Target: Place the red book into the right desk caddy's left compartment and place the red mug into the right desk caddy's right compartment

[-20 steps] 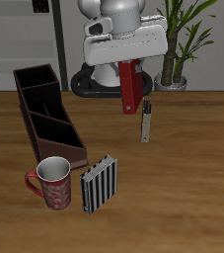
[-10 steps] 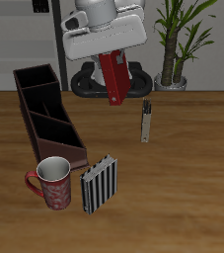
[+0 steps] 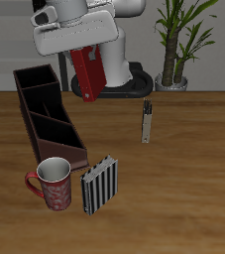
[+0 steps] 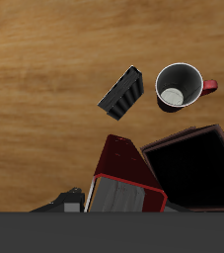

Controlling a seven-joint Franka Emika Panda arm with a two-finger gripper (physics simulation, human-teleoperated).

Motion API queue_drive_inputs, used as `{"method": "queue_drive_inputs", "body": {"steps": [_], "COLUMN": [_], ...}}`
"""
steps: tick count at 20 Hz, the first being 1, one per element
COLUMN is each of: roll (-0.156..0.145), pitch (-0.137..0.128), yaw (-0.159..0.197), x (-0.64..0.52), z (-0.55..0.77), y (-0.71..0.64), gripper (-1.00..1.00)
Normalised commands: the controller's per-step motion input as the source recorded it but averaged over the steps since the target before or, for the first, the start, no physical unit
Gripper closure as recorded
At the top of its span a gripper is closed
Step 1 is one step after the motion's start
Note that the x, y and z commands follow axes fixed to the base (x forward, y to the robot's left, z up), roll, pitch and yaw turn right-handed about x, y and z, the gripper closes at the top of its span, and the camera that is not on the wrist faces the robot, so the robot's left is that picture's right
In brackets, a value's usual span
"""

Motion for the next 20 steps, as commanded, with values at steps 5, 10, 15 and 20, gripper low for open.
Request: {"method": "queue_drive_inputs", "body": {"steps": [5, 10, 15, 20], "roll": [-0.045, 0.002, -0.005, 0.01], "pitch": [0.016, 0.015, 0.01, 0.005], "yaw": [-0.006, -0.012, 0.023, 0.005], "x": [0.03, -0.06, -0.12, -0.06], "z": [0.04, -0.06, -0.17, -0.11], "y": [-0.54, -0.44, -0.23, -0.17], "gripper": [1.0, 1.0, 1.0, 1.0]}}
